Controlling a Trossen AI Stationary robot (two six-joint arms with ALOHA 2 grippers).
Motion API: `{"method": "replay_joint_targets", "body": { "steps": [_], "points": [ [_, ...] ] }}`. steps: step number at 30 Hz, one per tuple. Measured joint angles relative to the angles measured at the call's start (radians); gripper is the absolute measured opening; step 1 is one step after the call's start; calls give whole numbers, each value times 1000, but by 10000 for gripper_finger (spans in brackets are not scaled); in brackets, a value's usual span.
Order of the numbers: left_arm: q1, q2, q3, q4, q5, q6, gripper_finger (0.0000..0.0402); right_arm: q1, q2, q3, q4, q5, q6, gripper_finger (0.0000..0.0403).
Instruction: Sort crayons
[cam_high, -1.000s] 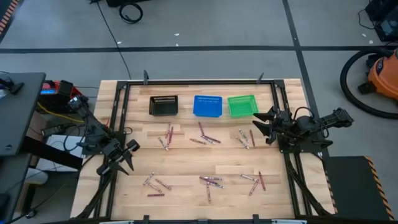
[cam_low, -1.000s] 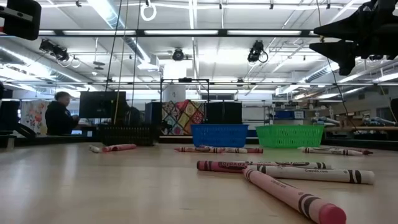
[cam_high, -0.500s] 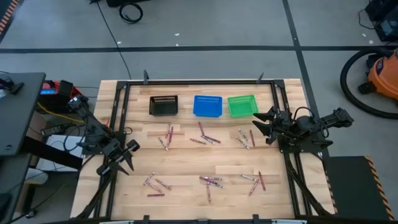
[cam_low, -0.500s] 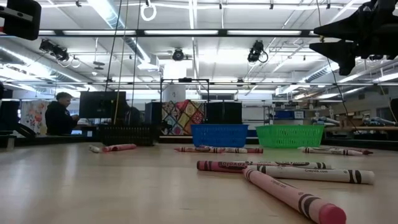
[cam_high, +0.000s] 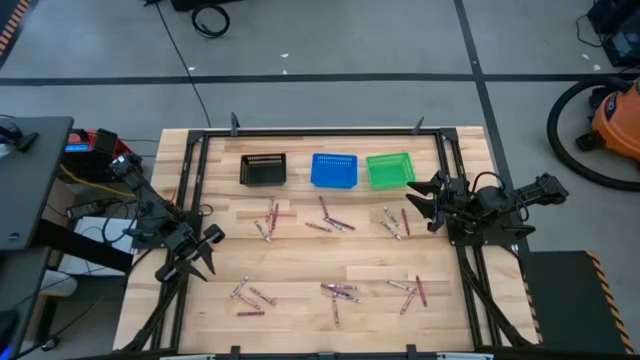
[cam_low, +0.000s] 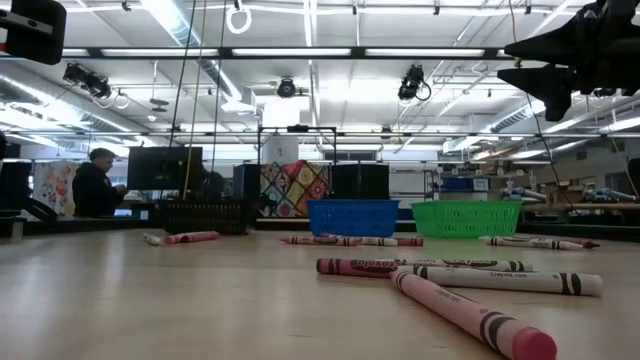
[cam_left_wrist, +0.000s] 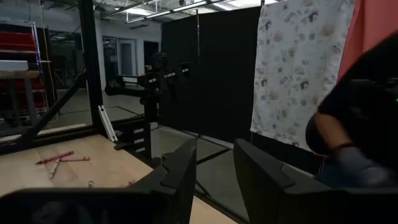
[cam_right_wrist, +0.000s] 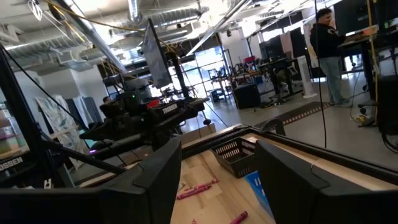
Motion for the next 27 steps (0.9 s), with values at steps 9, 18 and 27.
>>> {"method": "replay_joint_targets", "body": {
  "steps": [9, 18, 27],
  "points": [
    [0, 0, 0, 0, 0, 0, 118, 0, 0, 0, 0, 0, 0, 213],
    [0, 0, 0, 2, 0, 0, 118, 0, 0, 0, 0, 0, 0, 213],
    [0, 0, 0, 31, -93, 2, 119, 0, 0, 0, 0, 0, 0, 213]
  ]
}}
